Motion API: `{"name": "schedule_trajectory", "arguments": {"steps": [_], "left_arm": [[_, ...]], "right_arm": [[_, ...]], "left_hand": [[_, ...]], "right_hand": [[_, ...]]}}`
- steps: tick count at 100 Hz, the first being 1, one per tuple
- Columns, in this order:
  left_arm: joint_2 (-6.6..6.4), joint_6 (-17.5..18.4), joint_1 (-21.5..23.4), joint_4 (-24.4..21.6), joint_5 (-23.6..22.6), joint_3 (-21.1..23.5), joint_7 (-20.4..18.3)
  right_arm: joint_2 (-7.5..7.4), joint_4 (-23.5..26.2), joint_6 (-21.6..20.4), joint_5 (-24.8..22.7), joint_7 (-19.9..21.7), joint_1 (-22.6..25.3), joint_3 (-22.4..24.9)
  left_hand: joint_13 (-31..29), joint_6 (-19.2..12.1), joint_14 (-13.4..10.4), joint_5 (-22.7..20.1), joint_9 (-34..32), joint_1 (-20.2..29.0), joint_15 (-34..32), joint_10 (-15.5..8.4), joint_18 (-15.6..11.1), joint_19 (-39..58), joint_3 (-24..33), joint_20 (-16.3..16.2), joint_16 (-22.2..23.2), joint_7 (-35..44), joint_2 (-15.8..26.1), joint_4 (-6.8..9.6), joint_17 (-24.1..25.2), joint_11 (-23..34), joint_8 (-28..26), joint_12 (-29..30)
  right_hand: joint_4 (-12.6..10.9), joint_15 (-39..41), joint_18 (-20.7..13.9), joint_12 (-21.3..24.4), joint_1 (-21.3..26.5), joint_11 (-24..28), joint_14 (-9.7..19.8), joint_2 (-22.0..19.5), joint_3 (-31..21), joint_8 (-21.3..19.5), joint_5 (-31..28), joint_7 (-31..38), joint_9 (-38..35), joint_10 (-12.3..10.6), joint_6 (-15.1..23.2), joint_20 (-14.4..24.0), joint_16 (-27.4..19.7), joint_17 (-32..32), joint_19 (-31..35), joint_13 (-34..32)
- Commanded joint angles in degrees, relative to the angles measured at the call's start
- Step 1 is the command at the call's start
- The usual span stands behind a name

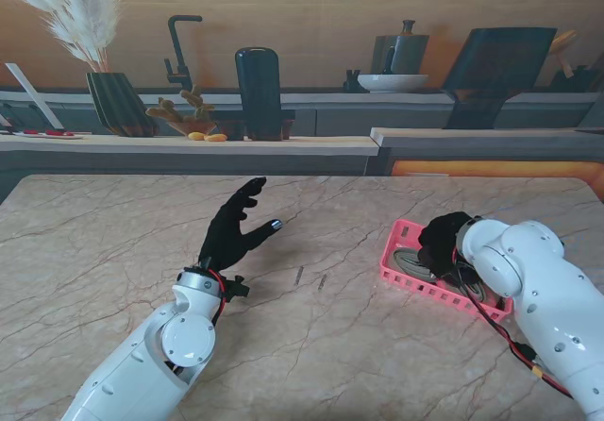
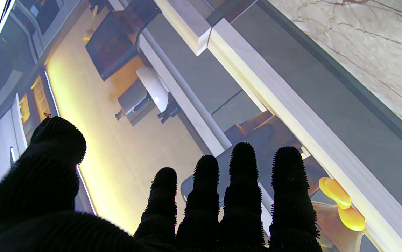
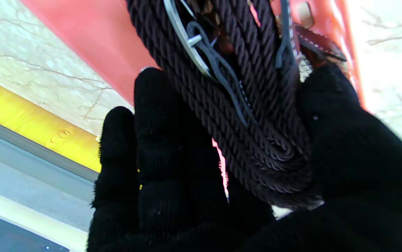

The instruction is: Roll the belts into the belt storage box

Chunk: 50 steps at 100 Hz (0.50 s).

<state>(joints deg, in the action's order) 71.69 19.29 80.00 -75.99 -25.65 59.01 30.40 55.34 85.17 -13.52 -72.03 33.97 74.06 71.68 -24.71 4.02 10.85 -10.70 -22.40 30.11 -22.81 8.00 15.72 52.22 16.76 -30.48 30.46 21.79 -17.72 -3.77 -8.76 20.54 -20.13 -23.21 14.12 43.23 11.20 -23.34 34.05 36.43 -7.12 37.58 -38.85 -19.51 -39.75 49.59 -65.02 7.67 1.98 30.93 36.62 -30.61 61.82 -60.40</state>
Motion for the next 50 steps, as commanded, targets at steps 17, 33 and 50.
{"name": "schedule_trajectory", "arguments": {"steps": [17,33,50], "left_arm": [[0.21,-0.1,0.3,-0.2,0.4,0.0,-0.1],[0.23,0.0,0.2,0.0,0.4,-0.1,0.0],[0.21,0.1,0.1,0.2,0.4,-0.1,-0.2]], "right_arm": [[-0.02,-2.9,0.0,-1.6,-2.3,0.1,-2.3],[-0.14,-4.4,-1.2,-4.3,-7.0,0.5,-2.9],[-0.17,-4.2,-1.0,-5.2,-7.0,1.1,-2.8]], "left_hand": [[1.0,-2.0,-2.2,-0.7,0.2,0.8,0.6,-1.9,-1.7,-0.8,-2.0,-1.0,0.0,0.5,2.2,2.00,0.7,-1.3,-0.6,-0.2],[1.0,-2.0,-2.2,-0.7,0.2,1.1,0.6,-1.9,-1.8,-0.8,-2.4,-1.1,0.0,0.5,2.4,2.06,0.7,-1.3,-0.6,-0.2],[0.9,-1.9,-2.1,-0.7,0.1,1.6,0.5,-1.9,-1.7,-0.8,-2.9,-1.1,0.1,0.5,2.8,2.11,0.7,-1.2,-0.7,-0.3]], "right_hand": [[-1.4,0.5,0.0,0.2,11.0,2.0,1.6,-6.3,-11.8,-1.0,-5.4,6.6,-1.0,-1.9,9.0,1.0,0.4,0.4,-0.6,0.7],[-1.2,1.0,-0.3,0.3,10.2,2.4,2.0,-5.9,-11.8,-0.9,-5.6,7.1,-1.4,-2.2,9.5,1.1,0.5,-0.2,-0.2,0.1],[-1.2,-0.7,-0.1,0.1,-2.5,2.6,1.4,-2.1,-14.3,-1.4,-1.1,2.8,4.2,-1.0,5.2,1.0,-0.2,1.9,-1.5,4.1]]}}
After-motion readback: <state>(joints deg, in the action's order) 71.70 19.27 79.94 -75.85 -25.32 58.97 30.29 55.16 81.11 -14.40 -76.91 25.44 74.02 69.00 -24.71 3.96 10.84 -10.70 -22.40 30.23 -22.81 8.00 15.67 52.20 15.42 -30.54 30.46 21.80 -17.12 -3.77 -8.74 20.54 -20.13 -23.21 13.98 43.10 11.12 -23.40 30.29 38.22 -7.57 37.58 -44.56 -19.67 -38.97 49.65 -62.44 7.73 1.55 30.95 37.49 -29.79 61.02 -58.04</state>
